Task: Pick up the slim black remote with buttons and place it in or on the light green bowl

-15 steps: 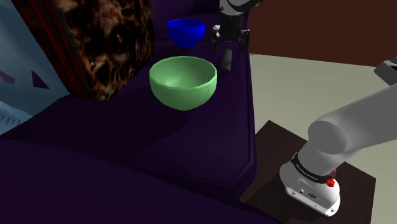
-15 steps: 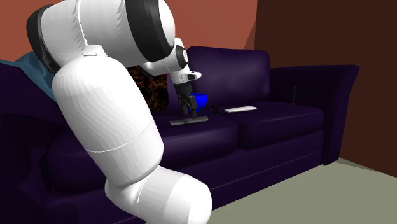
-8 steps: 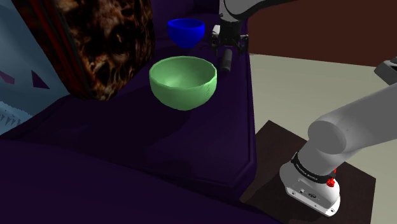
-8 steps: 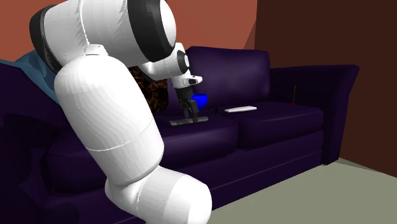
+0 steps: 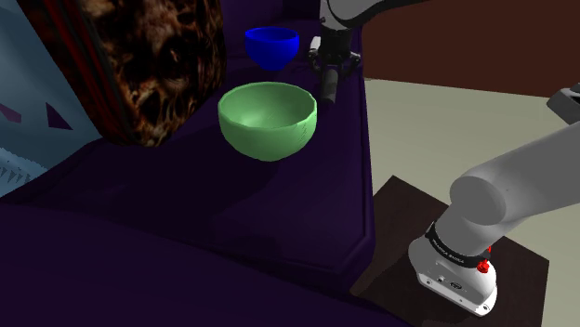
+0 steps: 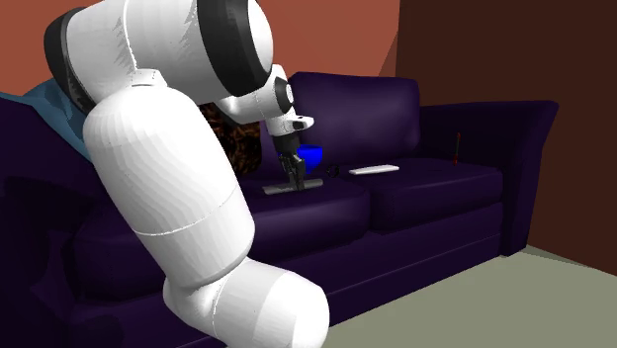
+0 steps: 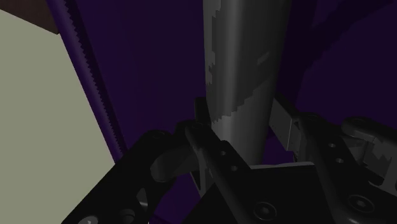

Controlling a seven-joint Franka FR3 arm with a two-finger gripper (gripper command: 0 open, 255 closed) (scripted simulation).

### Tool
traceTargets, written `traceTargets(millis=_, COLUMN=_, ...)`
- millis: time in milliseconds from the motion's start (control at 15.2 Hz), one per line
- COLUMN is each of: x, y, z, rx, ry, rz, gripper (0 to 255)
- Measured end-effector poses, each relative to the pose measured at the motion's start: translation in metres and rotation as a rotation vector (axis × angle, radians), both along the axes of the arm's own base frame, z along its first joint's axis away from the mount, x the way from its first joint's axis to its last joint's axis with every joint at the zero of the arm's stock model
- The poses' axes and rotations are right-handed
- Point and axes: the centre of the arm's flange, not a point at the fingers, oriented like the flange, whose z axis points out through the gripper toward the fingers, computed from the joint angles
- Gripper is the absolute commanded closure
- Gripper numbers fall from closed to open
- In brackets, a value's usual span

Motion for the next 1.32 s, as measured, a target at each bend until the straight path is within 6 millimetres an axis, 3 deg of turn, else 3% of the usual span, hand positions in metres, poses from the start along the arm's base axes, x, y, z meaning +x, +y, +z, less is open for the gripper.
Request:
traceTargets(millis=462, x=-0.001, y=-0.002, z=0.003, rx=0.001, ry=0.013, rz=-0.004, gripper=255)
traceTargets(millis=1320, x=0.0, y=-0.002, z=0.068, rx=0.001, ry=0.018, rz=-0.005, gripper=255)
